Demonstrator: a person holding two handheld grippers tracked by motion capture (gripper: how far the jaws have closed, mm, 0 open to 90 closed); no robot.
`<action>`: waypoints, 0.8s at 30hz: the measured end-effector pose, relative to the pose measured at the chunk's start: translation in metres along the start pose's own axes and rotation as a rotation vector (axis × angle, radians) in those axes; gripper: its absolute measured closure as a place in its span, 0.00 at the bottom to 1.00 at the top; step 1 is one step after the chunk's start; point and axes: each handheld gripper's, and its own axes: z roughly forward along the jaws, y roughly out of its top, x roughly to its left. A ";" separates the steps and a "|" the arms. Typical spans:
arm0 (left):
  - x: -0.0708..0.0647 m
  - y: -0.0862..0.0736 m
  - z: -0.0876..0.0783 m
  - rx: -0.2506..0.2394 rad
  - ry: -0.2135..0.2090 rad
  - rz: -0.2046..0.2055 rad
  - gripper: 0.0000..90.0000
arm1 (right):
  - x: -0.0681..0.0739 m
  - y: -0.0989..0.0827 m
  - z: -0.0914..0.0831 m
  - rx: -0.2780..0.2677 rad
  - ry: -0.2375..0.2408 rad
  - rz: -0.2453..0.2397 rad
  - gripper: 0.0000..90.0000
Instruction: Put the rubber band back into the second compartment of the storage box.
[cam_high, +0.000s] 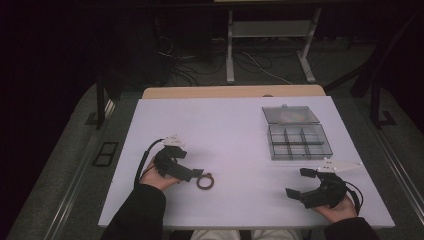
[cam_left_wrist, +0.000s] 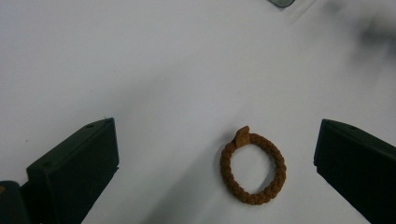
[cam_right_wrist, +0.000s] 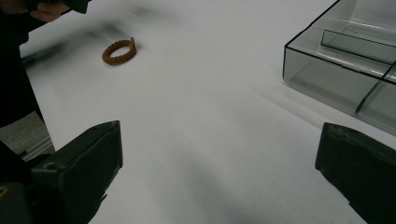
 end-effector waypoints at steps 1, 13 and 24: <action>-0.001 0.000 0.001 0.010 -0.002 0.000 0.00 | 0.000 0.000 0.000 0.001 0.001 -0.001 0.00; -0.004 0.000 0.010 0.073 -0.030 0.013 0.00 | 0.000 0.000 0.001 0.005 0.004 0.005 0.00; -0.009 -0.001 0.016 0.145 -0.056 0.033 0.09 | 0.000 -0.001 0.003 0.014 0.008 0.000 0.00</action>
